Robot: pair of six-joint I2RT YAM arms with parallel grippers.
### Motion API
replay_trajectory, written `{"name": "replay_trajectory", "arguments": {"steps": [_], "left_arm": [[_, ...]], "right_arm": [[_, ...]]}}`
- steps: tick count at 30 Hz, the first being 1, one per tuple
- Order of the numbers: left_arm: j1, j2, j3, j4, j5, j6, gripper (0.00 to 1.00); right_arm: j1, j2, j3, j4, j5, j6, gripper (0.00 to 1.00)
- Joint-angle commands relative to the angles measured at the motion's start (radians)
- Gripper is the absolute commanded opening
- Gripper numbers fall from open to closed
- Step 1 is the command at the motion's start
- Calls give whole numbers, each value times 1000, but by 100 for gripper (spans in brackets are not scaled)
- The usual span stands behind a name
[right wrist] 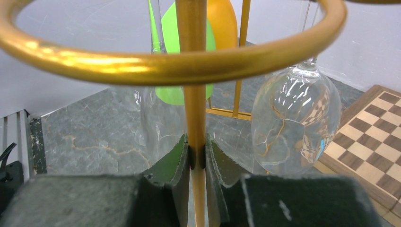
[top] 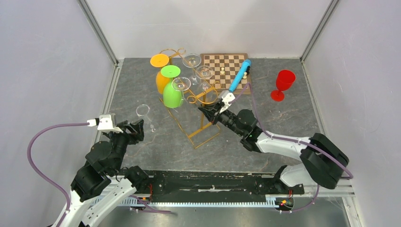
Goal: Take the wine glass off the wine glass rack
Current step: Move the wine rack to the center of the board.
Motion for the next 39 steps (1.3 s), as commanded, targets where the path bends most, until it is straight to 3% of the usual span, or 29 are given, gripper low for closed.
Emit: {"name": "replay_trajectory", "arguments": {"steps": [1, 8, 18, 28, 39], "left_arm": [[8, 10, -3, 29, -25, -52, 71], [11, 17, -2, 29, -25, -51, 71], [16, 29, 0, 29, -21, -52, 71], [16, 30, -1, 27, -19, -54, 71], [18, 34, 0, 26, -19, -52, 71]], "right_arm": [[7, -121, -56, -28, 22, 10, 0], [7, -279, -139, -173, 62, -33, 0], [13, -449, -260, -222, 74, 35, 0], [28, -637, -334, -299, 230, 60, 0], [106, -625, -356, -270, 278, 99, 0]]}}
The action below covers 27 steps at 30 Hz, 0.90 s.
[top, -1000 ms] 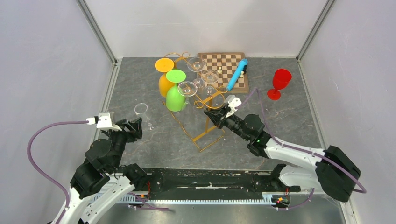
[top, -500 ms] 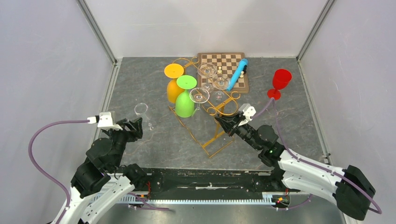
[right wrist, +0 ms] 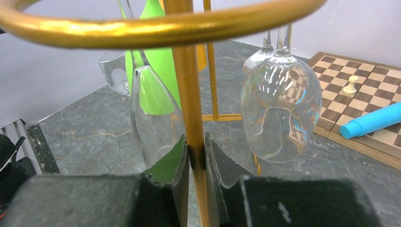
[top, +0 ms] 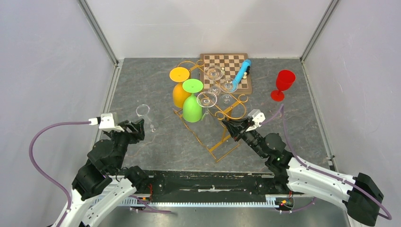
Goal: Take the wine glass off the wine glass rack
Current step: Move the wine rack to the center of the board.
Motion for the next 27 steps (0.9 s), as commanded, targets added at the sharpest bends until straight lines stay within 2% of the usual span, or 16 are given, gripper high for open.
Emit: {"name": "replay_trajectory", "arguments": {"steps": [1, 11, 17, 27], "left_arm": [[6, 14, 0, 26, -18, -53, 71], [6, 11, 0, 26, -16, -53, 71], [6, 5, 0, 26, -15, -53, 71], [6, 1, -2, 24, -14, -55, 71]], "right_arm": [[48, 37, -12, 28, 48, 64, 0], [216, 170, 23, 144, 205, 66, 0], [323, 320, 89, 226, 322, 45, 0], [360, 514, 189, 310, 376, 79, 0]]}}
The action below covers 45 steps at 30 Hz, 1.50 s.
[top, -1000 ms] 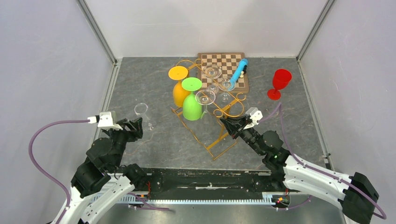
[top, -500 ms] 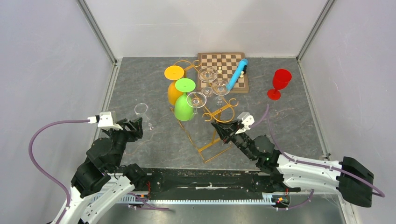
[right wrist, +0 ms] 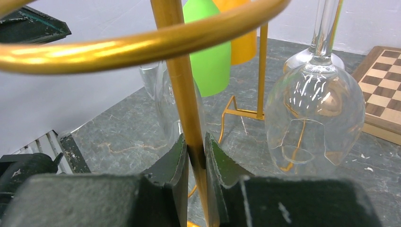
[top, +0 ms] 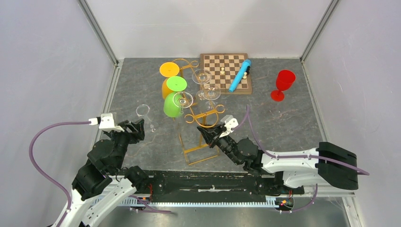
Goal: Take the wine glass off the wine glass rack
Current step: Move the wine rack to the center of the board, then pick up the wine glass from the wine rack.
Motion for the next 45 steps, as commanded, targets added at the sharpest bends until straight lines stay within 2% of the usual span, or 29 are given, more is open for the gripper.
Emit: {"name": "replay_trajectory", "arguments": {"steps": [1, 6, 12, 15, 22, 32, 38, 41, 45], "left_arm": [[6, 2, -2, 24, -14, -54, 71], [6, 5, -2, 24, -13, -52, 71], [6, 6, -2, 26, -11, -52, 71], [6, 9, -2, 27, -9, -53, 71], [6, 7, -1, 26, -10, -56, 71], [6, 14, 11, 28, 4, -84, 73], [6, 38, 28, 29, 14, -94, 73], [6, 48, 42, 30, 23, -99, 77], [6, 76, 65, 32, 49, -110, 79]], "right_arm": [[11, 68, 40, -7, 47, 81, 0], [11, 89, 58, -20, 68, 73, 15], [16, 49, 58, -71, 105, 41, 40], [17, 26, 68, -116, 114, 21, 47], [17, -73, 70, -238, 116, -34, 57], [17, -312, 127, -602, 125, -157, 71], [17, -457, 161, -749, 136, -176, 84], [16, -488, 202, -820, 194, -188, 91], [12, -479, 294, -922, 248, -215, 92]]}}
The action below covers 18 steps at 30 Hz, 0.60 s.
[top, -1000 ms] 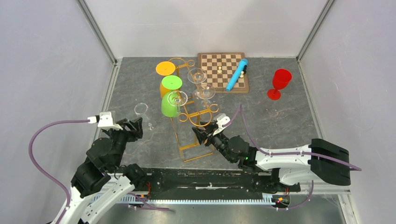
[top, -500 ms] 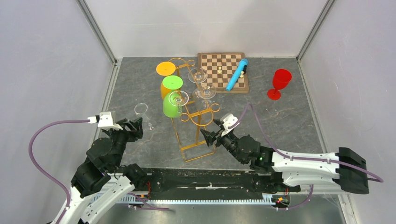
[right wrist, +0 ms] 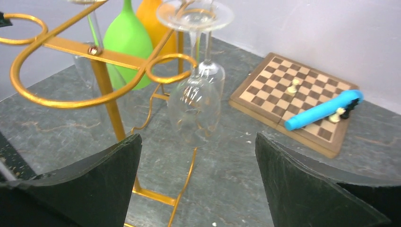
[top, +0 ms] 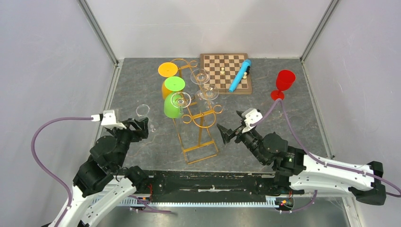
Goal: Take the wine glass off the wine glass rack
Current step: Pick up the wine glass from the wine rack.
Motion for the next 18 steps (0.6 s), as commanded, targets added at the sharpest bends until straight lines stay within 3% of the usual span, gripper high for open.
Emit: {"name": "replay_trajectory", "arguments": {"steps": [1, 5, 8, 14, 18], "left_arm": [[6, 35, 53, 33, 31, -52, 79], [6, 59, 60, 49, 62, -66, 80], [6, 78, 63, 57, 80, -72, 80], [6, 122, 70, 64, 133, -84, 80], [6, 151, 67, 61, 152, -75, 80]], "right_arm": [[-5, 6, 135, -136, 105, -28, 93], [-35, 30, 250, -217, 138, -10, 94], [-105, 74, 354, -283, 81, 7, 92], [-411, 242, 537, -406, -305, 146, 86], [-519, 319, 610, -404, -455, 204, 85]]}}
